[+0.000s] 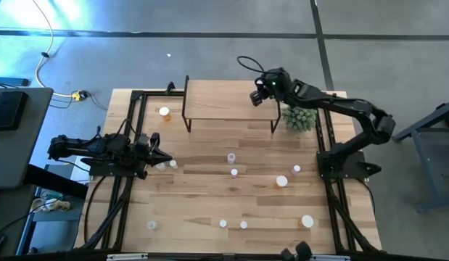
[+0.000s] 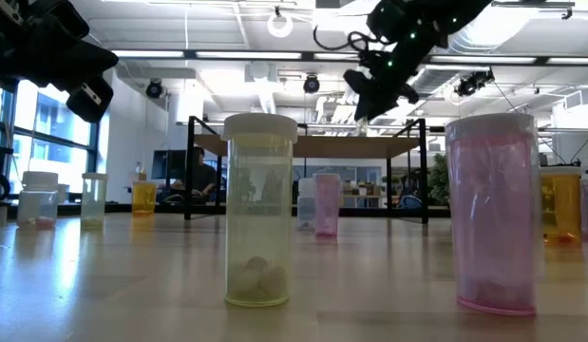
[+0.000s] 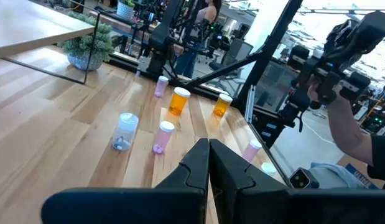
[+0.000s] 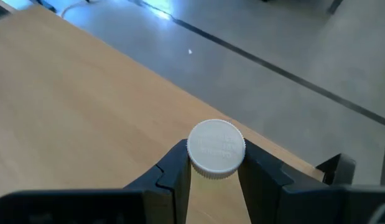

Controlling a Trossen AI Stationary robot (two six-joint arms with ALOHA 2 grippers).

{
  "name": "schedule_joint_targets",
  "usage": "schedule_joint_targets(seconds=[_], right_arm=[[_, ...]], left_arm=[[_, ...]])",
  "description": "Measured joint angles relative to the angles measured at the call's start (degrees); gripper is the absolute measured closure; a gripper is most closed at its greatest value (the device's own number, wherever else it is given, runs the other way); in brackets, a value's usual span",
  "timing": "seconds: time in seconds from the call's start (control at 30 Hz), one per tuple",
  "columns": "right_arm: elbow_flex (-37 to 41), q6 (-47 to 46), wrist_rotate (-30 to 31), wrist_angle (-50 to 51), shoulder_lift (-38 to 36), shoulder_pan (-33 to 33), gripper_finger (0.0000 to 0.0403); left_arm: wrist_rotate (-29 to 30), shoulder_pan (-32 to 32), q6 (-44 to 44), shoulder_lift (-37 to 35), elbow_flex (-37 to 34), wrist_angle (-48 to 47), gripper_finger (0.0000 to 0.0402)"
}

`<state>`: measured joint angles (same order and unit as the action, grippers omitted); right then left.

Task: Pick and place medicine bottles onto shelf by color
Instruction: Put the top right yellow pill bottle on the shelf

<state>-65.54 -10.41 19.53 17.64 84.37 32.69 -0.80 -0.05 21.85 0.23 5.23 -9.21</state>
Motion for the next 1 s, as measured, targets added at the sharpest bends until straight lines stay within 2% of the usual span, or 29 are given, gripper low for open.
schedule_joint_targets(seconds=[0.8, 1.0], right_arm=[[0.00, -0.01, -0.80, 2.32, 1.45, 0.72, 0.0299], [0.00, 0.25, -0.51, 2.37, 1.45, 0.72, 0.0278]], left_arm=[[0.00, 0.02, 0.02, 0.00, 0.00, 0.00, 0.0401], [0.00, 0.01, 0.02, 0.00, 0.00, 0.00, 0.0401]])
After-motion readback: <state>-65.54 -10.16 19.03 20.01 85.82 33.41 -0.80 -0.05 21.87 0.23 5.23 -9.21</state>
